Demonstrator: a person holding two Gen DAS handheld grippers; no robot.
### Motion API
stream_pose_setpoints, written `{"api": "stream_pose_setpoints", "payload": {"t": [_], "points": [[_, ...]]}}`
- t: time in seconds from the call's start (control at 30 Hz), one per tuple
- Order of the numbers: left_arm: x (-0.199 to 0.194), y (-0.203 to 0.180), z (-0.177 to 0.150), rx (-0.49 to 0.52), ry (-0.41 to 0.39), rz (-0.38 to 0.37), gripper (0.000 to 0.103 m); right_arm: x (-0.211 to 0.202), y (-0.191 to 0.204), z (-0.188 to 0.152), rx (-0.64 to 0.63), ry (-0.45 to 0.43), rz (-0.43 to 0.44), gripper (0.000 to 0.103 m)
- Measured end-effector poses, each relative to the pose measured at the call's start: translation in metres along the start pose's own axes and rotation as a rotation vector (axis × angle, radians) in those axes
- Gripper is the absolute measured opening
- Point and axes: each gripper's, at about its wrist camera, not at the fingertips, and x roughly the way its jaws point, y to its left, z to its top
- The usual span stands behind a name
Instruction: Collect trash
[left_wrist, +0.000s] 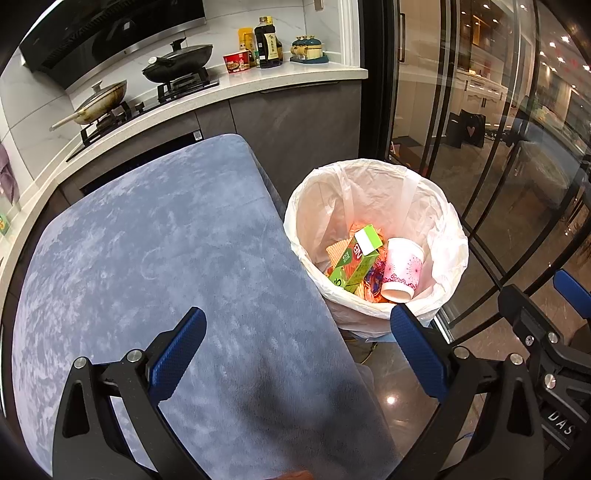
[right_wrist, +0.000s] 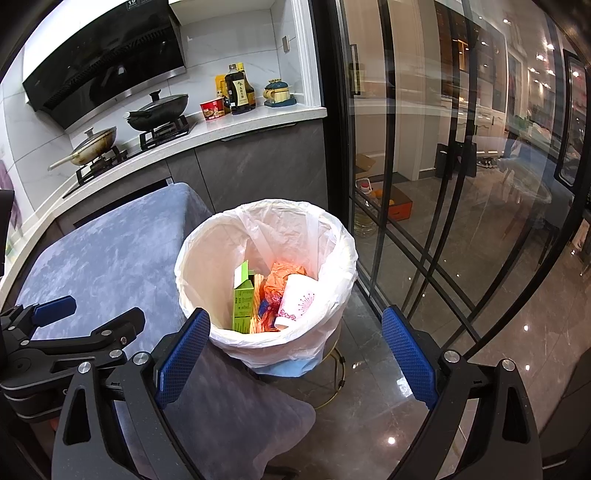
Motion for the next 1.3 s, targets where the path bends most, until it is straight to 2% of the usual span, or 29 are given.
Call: {"api": "stream_pose_setpoints", "payload": {"t": [1.3], "points": [[0.0029, 0.0036, -0.0052, 0.008, 0.001, 0.013, 0.095, 0.0010, 0.0024, -0.0036, -0.018, 0.007, -0.006, 0.090]]}}
